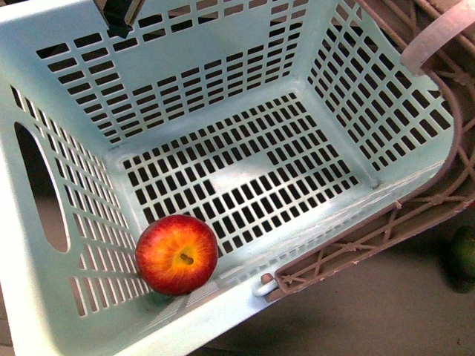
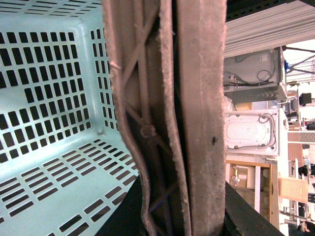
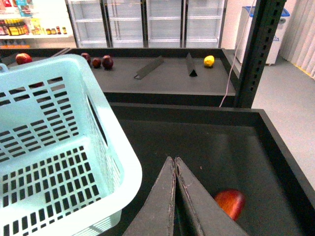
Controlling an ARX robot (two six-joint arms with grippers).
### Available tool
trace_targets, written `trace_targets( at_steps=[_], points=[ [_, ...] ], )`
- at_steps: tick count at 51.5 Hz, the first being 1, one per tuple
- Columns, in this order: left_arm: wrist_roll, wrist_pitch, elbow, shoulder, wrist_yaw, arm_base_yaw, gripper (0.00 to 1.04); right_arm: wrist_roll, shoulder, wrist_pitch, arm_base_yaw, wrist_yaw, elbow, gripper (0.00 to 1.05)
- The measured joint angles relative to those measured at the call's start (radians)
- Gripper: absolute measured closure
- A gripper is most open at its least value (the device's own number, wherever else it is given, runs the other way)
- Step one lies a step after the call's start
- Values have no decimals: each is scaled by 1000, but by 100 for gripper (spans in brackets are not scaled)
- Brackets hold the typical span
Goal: Pick apple with right arm and hold basket with left
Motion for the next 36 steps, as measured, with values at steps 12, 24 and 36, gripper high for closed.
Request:
trace_targets(
  at_steps=[12, 24, 36],
  points=[
    [1, 0, 0, 0, -2, 0, 87, 0, -141, -128, 0, -2, 0, 103],
    [0, 0, 0, 0, -2, 0, 87, 0, -265, -250, 0, -2, 0, 103],
    [0, 0, 0, 0, -2, 0, 87, 0, -327, -311, 0, -2, 0, 103]
  ],
)
